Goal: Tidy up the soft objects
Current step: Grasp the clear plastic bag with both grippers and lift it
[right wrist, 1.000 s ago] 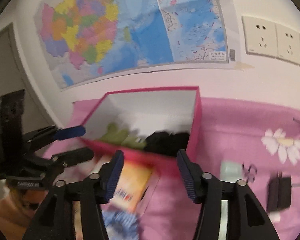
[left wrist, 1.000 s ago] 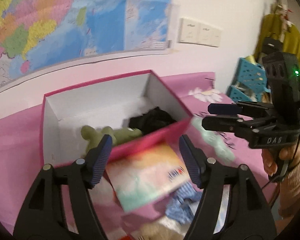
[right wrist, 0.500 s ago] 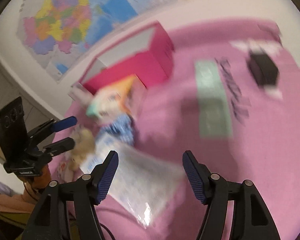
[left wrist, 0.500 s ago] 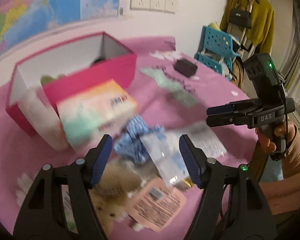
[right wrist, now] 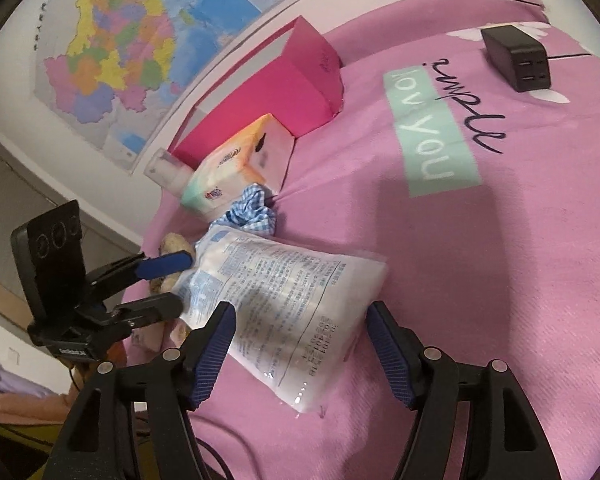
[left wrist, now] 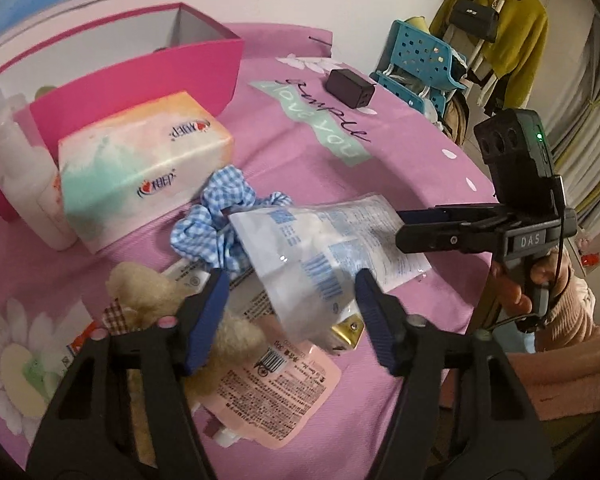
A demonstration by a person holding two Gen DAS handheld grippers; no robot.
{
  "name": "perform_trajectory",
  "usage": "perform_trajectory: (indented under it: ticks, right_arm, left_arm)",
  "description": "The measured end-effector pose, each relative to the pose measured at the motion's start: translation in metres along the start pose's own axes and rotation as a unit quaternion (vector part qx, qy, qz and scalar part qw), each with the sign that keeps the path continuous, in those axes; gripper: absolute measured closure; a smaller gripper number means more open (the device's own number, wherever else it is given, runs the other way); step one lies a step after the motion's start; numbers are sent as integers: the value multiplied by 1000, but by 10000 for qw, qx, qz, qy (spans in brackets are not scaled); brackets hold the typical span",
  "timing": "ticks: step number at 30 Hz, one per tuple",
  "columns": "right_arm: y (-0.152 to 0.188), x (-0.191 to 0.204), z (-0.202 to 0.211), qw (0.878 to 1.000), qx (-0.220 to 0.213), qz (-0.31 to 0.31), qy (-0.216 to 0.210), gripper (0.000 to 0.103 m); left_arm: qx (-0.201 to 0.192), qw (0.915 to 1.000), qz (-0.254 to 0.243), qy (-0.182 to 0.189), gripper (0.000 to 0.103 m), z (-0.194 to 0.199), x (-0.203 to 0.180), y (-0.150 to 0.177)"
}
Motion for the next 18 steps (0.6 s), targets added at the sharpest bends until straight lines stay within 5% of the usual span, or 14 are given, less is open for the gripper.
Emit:
perform_trajectory:
  ticks: [7, 18]
  right_arm:
    - [2, 6, 5, 9991, -95, 268, 319, 75]
    - [-22, 26, 27, 9958, -458, 668, 425, 87]
  left_arm:
    - [-66, 9999, 43, -66, 52, 2, 2, -3]
    - [-409, 9985, 179, -317, 55, 25, 9, -14]
Point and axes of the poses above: each gripper's, at about its wrist camera, not at the fingertips, and z roughly against the way its jaws point, x to its left, y to its underside, the point moved 4 cm from there along -z, roughly the way its jaws point, and after that the axes turned 13 degrees about x, right-handed, at the moved point
